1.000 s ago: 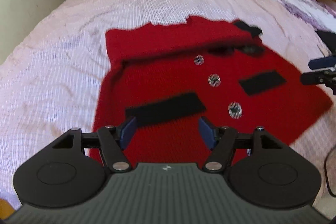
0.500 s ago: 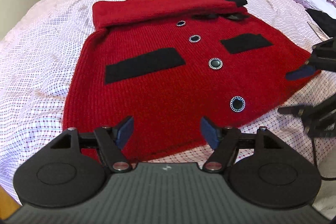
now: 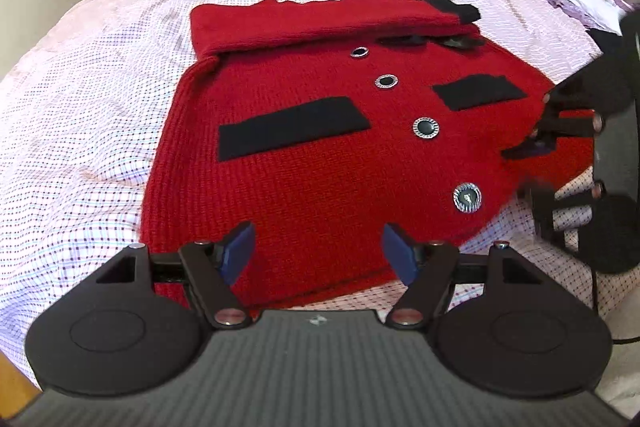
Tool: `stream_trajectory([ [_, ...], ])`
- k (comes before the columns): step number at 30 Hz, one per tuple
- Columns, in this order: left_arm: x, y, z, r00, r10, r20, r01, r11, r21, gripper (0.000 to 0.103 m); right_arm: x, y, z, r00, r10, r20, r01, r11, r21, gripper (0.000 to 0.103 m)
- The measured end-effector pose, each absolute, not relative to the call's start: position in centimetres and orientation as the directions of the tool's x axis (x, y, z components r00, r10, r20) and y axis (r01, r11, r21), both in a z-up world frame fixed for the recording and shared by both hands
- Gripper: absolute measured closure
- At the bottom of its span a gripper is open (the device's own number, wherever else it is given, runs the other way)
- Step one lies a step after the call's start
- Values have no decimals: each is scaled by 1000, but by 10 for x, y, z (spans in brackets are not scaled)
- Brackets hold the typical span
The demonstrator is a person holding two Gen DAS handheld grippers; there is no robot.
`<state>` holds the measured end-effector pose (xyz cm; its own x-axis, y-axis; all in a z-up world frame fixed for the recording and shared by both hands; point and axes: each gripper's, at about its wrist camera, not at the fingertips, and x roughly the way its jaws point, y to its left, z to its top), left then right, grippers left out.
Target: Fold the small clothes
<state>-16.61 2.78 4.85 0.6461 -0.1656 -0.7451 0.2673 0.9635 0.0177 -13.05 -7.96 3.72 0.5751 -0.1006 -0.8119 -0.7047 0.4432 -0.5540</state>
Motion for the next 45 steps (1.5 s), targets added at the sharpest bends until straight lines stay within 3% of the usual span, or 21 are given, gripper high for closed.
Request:
stream_trajectory([
  [8, -168, 12, 49, 658, -201, -726, 345, 937, 53, 28, -108, -94, 93, 675, -8, -738, -596, 583, -552, 91],
  [16, -173, -4, 56, 685, -213, -696, 384, 918, 97, 28, -100, -106, 97, 696, 17, -718, -553, 652, -520, 91],
  [25, -151, 10, 39, 740, -25, -672, 244, 941, 234, 28, -113, -123, 89, 691, 59, -720, -551, 687, -473, 91],
  [33, -141, 33, 32, 744, -13, -668, 168, 971, 168, 31, -123, -154, 60, 635, -15, -772, -535, 712, -454, 91],
  [35, -140, 31, 32, 748, -30, -663, 185, 969, 165, 38, -122, -164, 58, 625, -30, -780, -513, 737, -440, 91],
  [36, -142, 32, 33, 750, -50, -659, 197, 969, 150, 53, -121, -170, 58, 623, -34, -781, -501, 750, -433, 91],
  [37, -142, 32, 35, 750, -80, -656, 209, 970, 121, 76, -120, -173, 59, 624, -37, -780, -489, 760, -428, 91],
  [39, -144, 32, 42, 758, -136, -637, 227, 972, 63, 89, -119, -178, 63, 635, -29, -772, -466, 783, -412, 93],
  [45, -140, 30, 81, 836, -144, -530, 212, 975, 70, 93, -124, -179, 99, 766, -19, -643, -358, 818, -450, 93],
])
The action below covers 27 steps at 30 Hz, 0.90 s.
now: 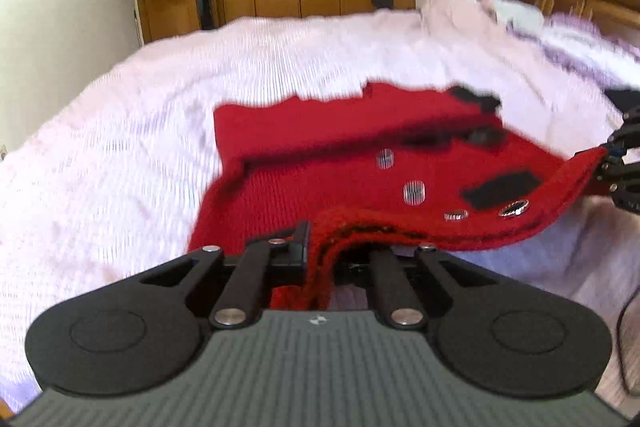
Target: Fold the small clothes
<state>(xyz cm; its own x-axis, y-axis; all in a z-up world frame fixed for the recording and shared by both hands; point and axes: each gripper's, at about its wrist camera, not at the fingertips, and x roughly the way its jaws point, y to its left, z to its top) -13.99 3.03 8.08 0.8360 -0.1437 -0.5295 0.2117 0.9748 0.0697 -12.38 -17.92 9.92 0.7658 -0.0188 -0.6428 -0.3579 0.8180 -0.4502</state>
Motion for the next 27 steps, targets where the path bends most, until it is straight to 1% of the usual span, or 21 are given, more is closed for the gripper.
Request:
stream_trajectory([
  [2, -129, 32, 93, 844, -151, -515, 207, 977, 54, 93, -119, -182, 113, 796, -19, -604, -313, 842, -439, 93],
  [5, -108, 33, 108, 846, -157, -510, 199, 980, 28, 93, -103, -190, 127, 818, -16, -575, -274, 868, -413, 93],
  [8, -91, 30, 119, 861, -145, -488, 193, 980, 51, 93, -83, -194, 135, 839, -15, -544, -233, 894, -383, 94],
  [13, -57, 27, 136, 868, -140, -476, 185, 981, 49, 93, -56, -201, 143, 860, -11, -510, -196, 916, -351, 94],
  [20, 0, 24, 151, 880, -124, -459, 165, 985, 48, 93, -16, -201, 147, 893, -35, -449, -160, 907, -389, 94],
  [27, 74, 12, 140, 873, -97, -478, 139, 989, 53, 93, 37, -200, 132, 893, -72, -444, -132, 901, -412, 94],
])
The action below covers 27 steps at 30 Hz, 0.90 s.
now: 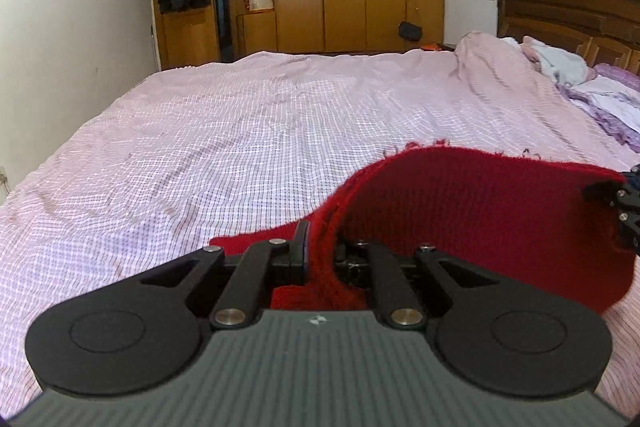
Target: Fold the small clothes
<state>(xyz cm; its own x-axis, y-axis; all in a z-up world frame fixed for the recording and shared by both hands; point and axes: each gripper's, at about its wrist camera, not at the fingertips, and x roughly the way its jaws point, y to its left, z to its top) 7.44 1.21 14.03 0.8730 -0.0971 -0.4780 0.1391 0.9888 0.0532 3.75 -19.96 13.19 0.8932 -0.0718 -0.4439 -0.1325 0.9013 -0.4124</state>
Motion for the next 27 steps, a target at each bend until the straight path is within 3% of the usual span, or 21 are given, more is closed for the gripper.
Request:
stream_trajectory([
  [14, 176, 13, 48, 786, -52, -616, 109, 993, 55, 92, 115, -191, 59, 829, -92, -552, -144, 918, -369, 91],
  [15, 176, 13, 45, 790, -50, -611, 107, 993, 57, 89, 115, -191, 55, 831, -82, -550, -148, 921, -361, 90],
  [18, 178, 13, 44, 791, -30, -611, 98, 992, 78, 71, 113, -192, 50, 844, -79, -531, -137, 924, -356, 76],
  [22, 172, 26, 57, 792, -35, -609, 94, 993, 65, 52, 105, -207, 61, 843, -48, -536, -120, 954, -273, 68],
  [27, 148, 39, 77, 795, -38, -605, 94, 994, 62, 45, 84, -235, 81, 851, 5, -525, -95, 985, -146, 63],
])
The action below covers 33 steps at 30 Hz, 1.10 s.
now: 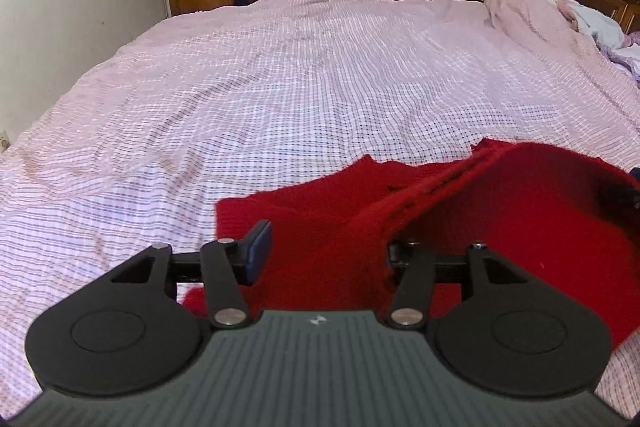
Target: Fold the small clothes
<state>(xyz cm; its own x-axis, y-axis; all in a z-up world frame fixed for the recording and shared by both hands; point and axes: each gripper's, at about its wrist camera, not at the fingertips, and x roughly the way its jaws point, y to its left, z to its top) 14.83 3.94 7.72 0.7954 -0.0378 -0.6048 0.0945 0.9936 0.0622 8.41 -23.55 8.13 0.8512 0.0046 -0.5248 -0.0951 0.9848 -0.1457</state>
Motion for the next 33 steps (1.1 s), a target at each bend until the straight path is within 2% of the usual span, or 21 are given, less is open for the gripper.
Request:
stream_trajectory([
  [2, 140, 43, 82, 800, -39, -598, 103, 992, 73, 43, 75, -245, 87, 858, 12, -514, -88, 988, -124, 62],
  [4, 135, 42, 83, 799, -32, -600, 125, 986, 114, 41, 67, -254, 92, 864, 12, -502, -76, 991, -107, 53],
  [6, 133, 43, 82, 800, -10, -600, 129, 979, 156, 41, 62, -260, 95, 874, 6, -486, -66, 992, -107, 51],
  [11, 129, 54, 86, 798, -25, -603, 111, 988, 106, 41, 61, -272, 93, 877, -42, -478, -23, 991, -130, 51],
  [14, 127, 58, 93, 811, -9, -585, 100, 987, 124, 40, 66, -280, 88, 863, -47, -504, -8, 994, -107, 51],
  [18, 129, 65, 93, 806, 15, -591, 88, 986, 145, 38, 73, -288, 76, 835, -29, -549, -2, 998, -55, 51],
  [28, 160, 90, 68, 769, 25, -638, 27, 997, 73, 38, 105, -314, 60, 785, 30, -619, 71, 988, 138, 51],
  [33, 185, 93, 57, 765, 36, -643, -1, 999, 55, 38, 111, -313, 59, 780, 25, -625, 72, 989, 130, 51],
])
